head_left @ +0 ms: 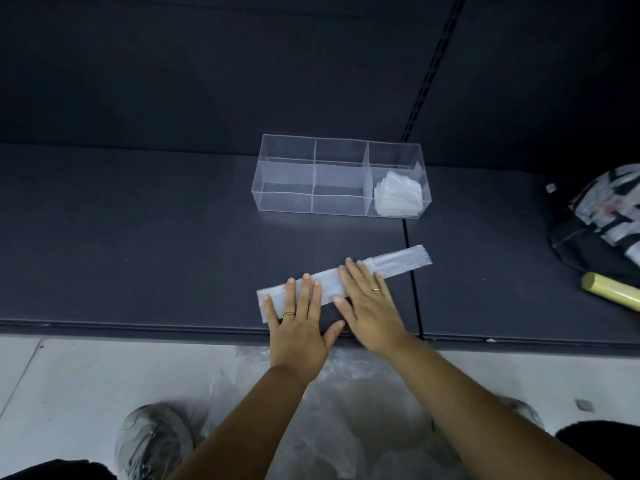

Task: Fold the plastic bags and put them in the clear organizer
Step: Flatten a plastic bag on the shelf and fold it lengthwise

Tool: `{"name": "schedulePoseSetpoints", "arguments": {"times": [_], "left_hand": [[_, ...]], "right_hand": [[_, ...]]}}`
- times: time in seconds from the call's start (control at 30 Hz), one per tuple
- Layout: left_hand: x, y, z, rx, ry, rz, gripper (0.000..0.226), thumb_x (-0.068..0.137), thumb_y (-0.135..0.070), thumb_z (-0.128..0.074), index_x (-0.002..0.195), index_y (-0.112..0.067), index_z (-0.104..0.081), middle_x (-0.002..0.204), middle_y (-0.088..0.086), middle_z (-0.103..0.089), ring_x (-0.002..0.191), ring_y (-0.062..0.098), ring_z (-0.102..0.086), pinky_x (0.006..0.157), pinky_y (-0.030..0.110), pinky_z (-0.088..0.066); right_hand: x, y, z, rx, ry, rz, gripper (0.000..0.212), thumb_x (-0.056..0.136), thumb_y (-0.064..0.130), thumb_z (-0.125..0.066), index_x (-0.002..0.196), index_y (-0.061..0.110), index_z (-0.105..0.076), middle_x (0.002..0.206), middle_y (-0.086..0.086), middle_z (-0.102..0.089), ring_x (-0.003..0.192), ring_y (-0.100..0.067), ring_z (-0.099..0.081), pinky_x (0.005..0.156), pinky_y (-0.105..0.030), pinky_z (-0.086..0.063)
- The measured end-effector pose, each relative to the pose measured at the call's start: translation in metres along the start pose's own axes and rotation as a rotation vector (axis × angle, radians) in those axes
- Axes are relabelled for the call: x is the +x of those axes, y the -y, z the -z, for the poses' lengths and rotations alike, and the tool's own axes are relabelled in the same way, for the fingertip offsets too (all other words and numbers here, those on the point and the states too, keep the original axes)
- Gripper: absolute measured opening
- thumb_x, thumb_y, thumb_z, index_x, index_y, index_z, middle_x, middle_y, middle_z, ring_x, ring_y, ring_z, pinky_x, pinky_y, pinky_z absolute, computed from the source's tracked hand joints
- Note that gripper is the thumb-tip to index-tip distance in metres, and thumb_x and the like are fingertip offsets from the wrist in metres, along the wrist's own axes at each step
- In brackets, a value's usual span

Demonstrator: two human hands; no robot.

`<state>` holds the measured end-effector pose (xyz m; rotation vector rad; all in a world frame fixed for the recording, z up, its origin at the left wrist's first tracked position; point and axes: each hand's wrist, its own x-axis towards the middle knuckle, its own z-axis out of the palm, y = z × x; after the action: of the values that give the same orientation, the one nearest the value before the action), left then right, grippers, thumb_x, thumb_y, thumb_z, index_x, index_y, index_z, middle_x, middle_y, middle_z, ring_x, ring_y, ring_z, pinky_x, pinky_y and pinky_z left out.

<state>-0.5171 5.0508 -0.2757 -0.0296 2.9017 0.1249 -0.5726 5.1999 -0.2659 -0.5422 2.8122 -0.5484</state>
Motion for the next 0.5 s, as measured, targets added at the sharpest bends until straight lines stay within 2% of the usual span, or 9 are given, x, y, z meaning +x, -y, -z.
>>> {"name": "schedulePoseSetpoints", "arguments": {"times": [0.07, 0.2, 0.3, 0.37, 0.43, 0.5], "left_hand": [[0.0, 0.0, 0.001, -0.003, -0.014, -0.006, 0.083, 0.079, -0.07, 0.017, 0.146, -0.022, 0.022, 0.156, -0.002, 0.024, 0.145, 0.024, 0.021, 0.109, 0.059, 0.019], [0.001, 0.001, 0.001, -0.011, -0.015, -0.005, 0.085, 0.078, -0.072, 0.015, 0.147, -0.023, 0.021, 0.16, -0.001, 0.017, 0.145, 0.025, 0.02, 0.112, 0.061, 0.011], [0.0, 0.001, 0.0, 0.008, -0.01, -0.013, 0.083, 0.077, -0.073, 0.019, 0.143, -0.023, 0.028, 0.159, 0.0, 0.019, 0.145, 0.027, 0.021, 0.112, 0.063, 0.009], [0.0, 0.003, 0.0, 0.017, -0.004, -0.023, 0.084, 0.075, -0.074, 0.022, 0.142, -0.023, 0.03, 0.159, 0.0, 0.02, 0.144, 0.028, 0.022, 0.112, 0.063, 0.009], [0.001, 0.005, 0.001, 0.024, 0.0, -0.039, 0.085, 0.074, -0.074, 0.024, 0.143, -0.024, 0.03, 0.158, -0.001, 0.022, 0.144, 0.027, 0.023, 0.112, 0.061, 0.011], [0.003, 0.009, 0.002, 0.034, -0.006, -0.061, 0.085, 0.073, -0.074, 0.022, 0.142, -0.026, 0.03, 0.157, -0.002, 0.023, 0.144, 0.025, 0.024, 0.112, 0.06, 0.014]], "right_hand": [[-0.001, -0.03, 0.008, -0.149, 0.008, -0.042, 0.067, 0.099, 0.053, -0.021, 0.153, 0.021, 0.003, 0.159, 0.008, 0.012, 0.144, -0.007, 0.018, 0.118, -0.031, 0.014], [0.006, -0.076, 0.033, -0.255, -0.016, -0.176, 0.066, 0.101, 0.048, -0.025, 0.154, 0.017, -0.001, 0.162, 0.003, 0.005, 0.148, -0.015, 0.007, 0.118, -0.032, 0.009], [0.016, -0.094, 0.052, -0.159, -0.09, -0.188, 0.051, 0.102, 0.028, -0.036, 0.151, 0.015, -0.026, 0.159, -0.002, -0.02, 0.145, -0.022, -0.017, 0.117, -0.036, -0.011], [0.024, -0.095, 0.063, -0.037, -0.195, -0.221, 0.041, 0.098, 0.016, -0.048, 0.138, 0.012, -0.047, 0.145, -0.008, -0.041, 0.13, -0.029, -0.036, 0.107, -0.037, -0.028], [0.032, -0.095, 0.072, 0.021, -0.248, -0.302, 0.034, 0.093, 0.014, -0.057, 0.127, 0.011, -0.057, 0.13, -0.009, -0.051, 0.119, -0.029, -0.043, 0.098, -0.038, -0.033], [0.037, -0.096, 0.078, 0.067, -0.226, -0.383, 0.029, 0.091, 0.018, -0.061, 0.119, 0.011, -0.059, 0.119, -0.009, -0.058, 0.115, -0.029, -0.047, 0.094, -0.037, -0.033]]}}
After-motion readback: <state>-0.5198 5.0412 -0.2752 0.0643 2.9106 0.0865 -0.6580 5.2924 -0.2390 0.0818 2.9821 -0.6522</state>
